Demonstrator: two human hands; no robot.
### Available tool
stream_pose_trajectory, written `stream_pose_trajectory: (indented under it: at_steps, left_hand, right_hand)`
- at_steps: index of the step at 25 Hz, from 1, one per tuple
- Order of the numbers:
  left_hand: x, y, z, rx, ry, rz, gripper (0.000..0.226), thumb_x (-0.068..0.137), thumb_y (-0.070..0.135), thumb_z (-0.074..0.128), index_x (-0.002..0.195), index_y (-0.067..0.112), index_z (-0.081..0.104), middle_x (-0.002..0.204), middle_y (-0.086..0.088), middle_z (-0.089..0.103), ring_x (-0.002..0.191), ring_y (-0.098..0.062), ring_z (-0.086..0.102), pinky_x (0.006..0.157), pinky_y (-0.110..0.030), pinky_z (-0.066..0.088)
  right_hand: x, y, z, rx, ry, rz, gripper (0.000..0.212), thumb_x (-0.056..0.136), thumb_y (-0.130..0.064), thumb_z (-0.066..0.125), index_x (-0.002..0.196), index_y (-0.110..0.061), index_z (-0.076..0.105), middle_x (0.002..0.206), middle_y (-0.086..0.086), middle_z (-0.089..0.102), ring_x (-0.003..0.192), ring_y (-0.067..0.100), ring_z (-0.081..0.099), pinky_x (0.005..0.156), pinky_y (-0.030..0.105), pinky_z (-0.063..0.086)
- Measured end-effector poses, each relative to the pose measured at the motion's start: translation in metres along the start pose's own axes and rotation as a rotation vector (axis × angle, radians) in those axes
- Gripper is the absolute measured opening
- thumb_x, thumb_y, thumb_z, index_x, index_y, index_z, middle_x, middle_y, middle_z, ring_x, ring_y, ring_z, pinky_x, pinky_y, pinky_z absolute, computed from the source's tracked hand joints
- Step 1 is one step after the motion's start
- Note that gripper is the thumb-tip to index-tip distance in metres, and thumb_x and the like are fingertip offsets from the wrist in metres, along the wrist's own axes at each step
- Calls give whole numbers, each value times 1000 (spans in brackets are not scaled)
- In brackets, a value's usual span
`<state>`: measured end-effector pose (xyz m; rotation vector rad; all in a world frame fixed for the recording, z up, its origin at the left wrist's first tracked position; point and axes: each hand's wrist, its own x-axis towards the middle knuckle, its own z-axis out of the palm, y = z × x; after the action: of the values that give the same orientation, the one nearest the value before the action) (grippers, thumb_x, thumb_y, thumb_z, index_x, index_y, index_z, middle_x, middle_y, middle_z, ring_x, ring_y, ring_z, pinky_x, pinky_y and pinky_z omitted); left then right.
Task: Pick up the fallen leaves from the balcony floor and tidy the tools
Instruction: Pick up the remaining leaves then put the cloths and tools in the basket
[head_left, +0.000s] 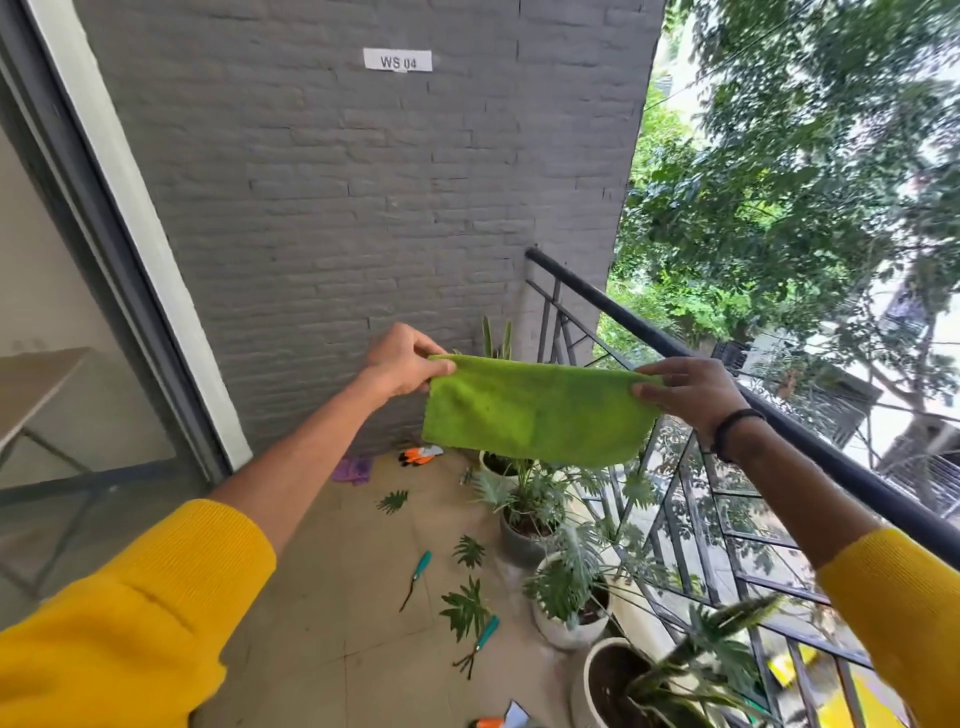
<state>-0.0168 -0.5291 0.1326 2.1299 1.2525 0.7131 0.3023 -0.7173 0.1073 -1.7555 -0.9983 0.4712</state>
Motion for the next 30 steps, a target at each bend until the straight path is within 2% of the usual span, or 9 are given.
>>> stream_pose_trajectory:
  at_steps: [3, 6, 9, 13, 17, 20, 24, 26, 30]
  left_hand:
    - [4, -3, 0, -88, -21, -27, 19, 83, 31, 83, 90, 14, 77, 65, -2, 72, 44, -3, 61, 52, -19, 52]
    - [6, -9, 3, -221, -50, -104, 23, 83, 27, 84, 93, 8, 76, 64, -7, 71, 45, -7, 61, 47, -20, 53]
    - [3, -13, 6, -545, -66, -245, 19, 86, 17, 80, 103, 12, 73, 65, -1, 68, 46, -5, 59, 48, -21, 55]
    - [1, -5, -3, -999, -171, -406, 8, 89, 9, 73, 96, 13, 73, 62, 4, 68, 54, -5, 61, 53, -19, 57]
    - [3, -2, -10, -757, -162, -232, 33, 78, -8, 78, 107, 6, 73, 89, -6, 73, 78, -13, 68, 65, -19, 59]
    - [4, 0, -10, -620, -157, -172, 39, 76, -15, 76, 107, 9, 75, 99, -10, 72, 85, -15, 68, 68, -20, 59]
    - [-4, 6, -1, -868, -308, -314, 36, 84, -13, 61, 112, 5, 73, 84, -6, 68, 72, -12, 56, 64, -21, 51]
    - [-5, 2, 3, -948, -351, -386, 30, 85, -5, 66, 112, 6, 73, 82, -4, 67, 68, -10, 54, 62, -21, 49]
    - [-7, -5, 7, -891, -149, -305, 16, 80, 8, 81, 96, 11, 76, 71, 1, 69, 62, -8, 57, 53, -15, 50]
  right_hand:
    - [2, -1, 0, 55, 52, 10, 21, 85, -13, 79, 104, -6, 74, 96, 19, 75, 81, 28, 70, 81, 45, 61]
    - [4, 3, -3, 151, 62, 31, 18, 84, -18, 80, 100, -11, 76, 98, 17, 75, 90, 33, 72, 84, 49, 60]
    - [5, 6, -5, 295, 17, 46, 17, 84, -16, 79, 100, -13, 77, 104, 20, 74, 93, 34, 70, 92, 54, 57]
    - [5, 5, -12, 464, -74, 105, 42, 72, -13, 81, 111, -3, 71, 110, 16, 73, 101, 30, 68, 93, 41, 58]
    - [4, -11, -17, 329, -59, 87, 36, 77, 7, 76, 110, -7, 70, 105, 11, 74, 89, 21, 71, 73, 23, 61]
    - [5, -17, -15, 268, -12, 65, 38, 81, 12, 70, 116, -5, 68, 99, 2, 70, 84, 15, 66, 79, 27, 59]
    - [12, -19, -13, 315, 5, 41, 34, 82, 5, 73, 114, -4, 72, 112, 9, 72, 99, 22, 69, 91, 34, 57]
    - [14, -21, -12, 349, 20, 9, 28, 83, -3, 75, 111, -3, 73, 111, 12, 74, 104, 27, 70, 94, 40, 57]
    - [16, -20, -14, 307, 89, -31, 27, 80, -4, 79, 107, -3, 74, 106, 11, 76, 101, 29, 72, 93, 42, 58]
